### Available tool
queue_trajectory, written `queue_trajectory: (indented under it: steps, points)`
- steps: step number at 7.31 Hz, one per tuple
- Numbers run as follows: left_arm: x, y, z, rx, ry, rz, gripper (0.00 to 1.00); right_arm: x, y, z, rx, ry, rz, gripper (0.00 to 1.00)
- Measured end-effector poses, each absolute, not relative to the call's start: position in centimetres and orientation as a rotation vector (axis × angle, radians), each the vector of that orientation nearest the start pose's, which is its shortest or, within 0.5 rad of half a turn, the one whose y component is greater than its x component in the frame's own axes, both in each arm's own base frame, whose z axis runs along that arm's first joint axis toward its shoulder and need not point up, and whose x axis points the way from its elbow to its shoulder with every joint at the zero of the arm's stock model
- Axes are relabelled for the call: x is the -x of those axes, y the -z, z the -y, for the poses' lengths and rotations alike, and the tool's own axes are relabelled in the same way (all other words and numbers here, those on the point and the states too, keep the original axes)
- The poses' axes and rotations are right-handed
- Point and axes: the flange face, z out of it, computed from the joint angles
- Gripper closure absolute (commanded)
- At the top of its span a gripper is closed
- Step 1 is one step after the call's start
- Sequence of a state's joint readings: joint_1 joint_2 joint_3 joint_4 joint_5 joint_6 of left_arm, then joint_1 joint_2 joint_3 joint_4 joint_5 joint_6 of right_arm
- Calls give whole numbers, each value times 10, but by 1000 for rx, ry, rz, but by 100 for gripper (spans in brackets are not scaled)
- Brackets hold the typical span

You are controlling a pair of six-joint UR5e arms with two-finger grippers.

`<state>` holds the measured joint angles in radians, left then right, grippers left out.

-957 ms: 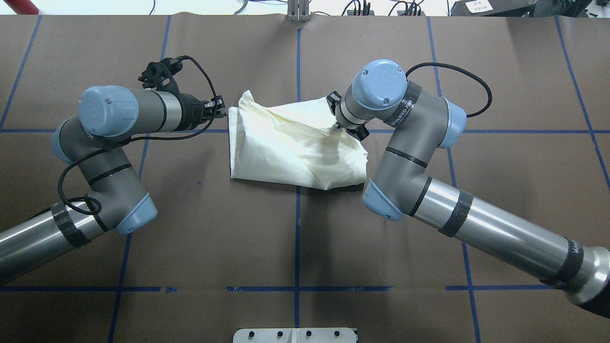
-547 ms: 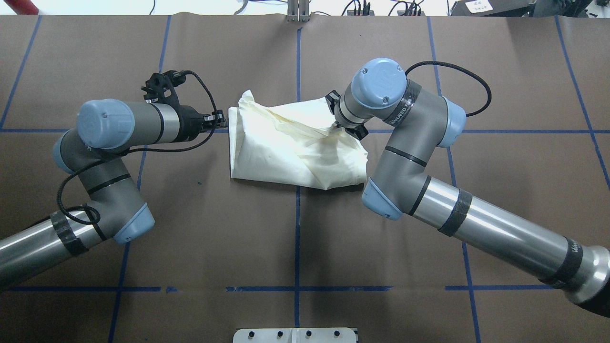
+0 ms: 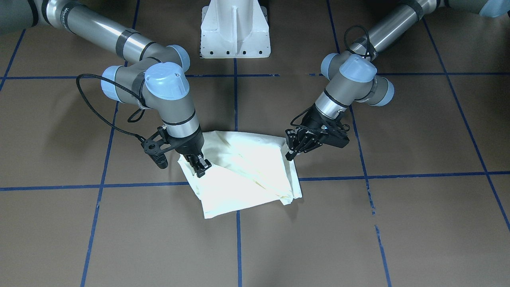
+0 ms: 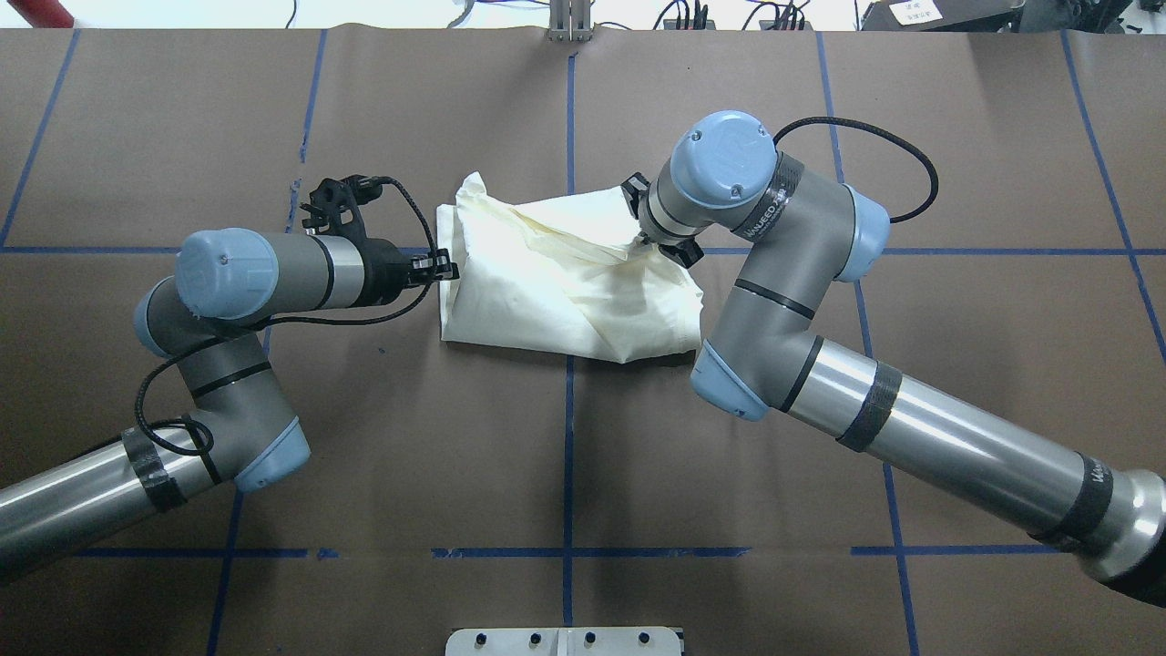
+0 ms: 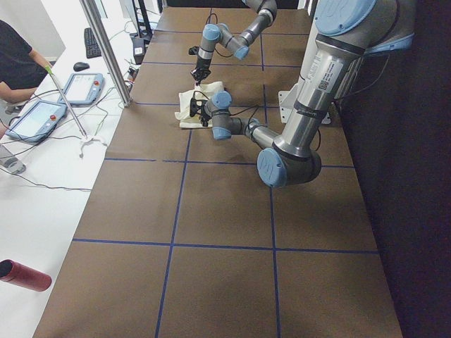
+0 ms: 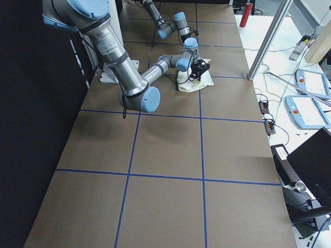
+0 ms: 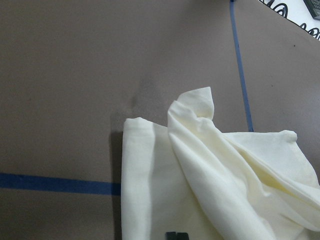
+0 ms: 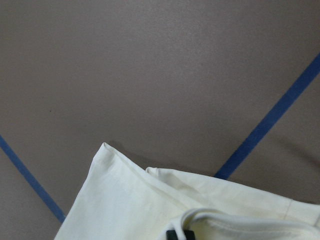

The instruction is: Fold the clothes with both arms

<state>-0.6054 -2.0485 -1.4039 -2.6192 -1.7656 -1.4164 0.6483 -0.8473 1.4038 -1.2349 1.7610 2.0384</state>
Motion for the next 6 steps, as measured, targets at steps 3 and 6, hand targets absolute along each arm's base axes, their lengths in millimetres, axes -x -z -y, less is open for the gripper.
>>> queue_trajectory:
  steps: [3, 6]
  points:
    - [-506, -341, 453, -274, 112, -1442, 100, 531, -257, 546, 101, -952, 942, 100]
    - [-525, -348, 415, -204, -37, -1546, 100, 532, -257, 546, 102, -953, 941, 100]
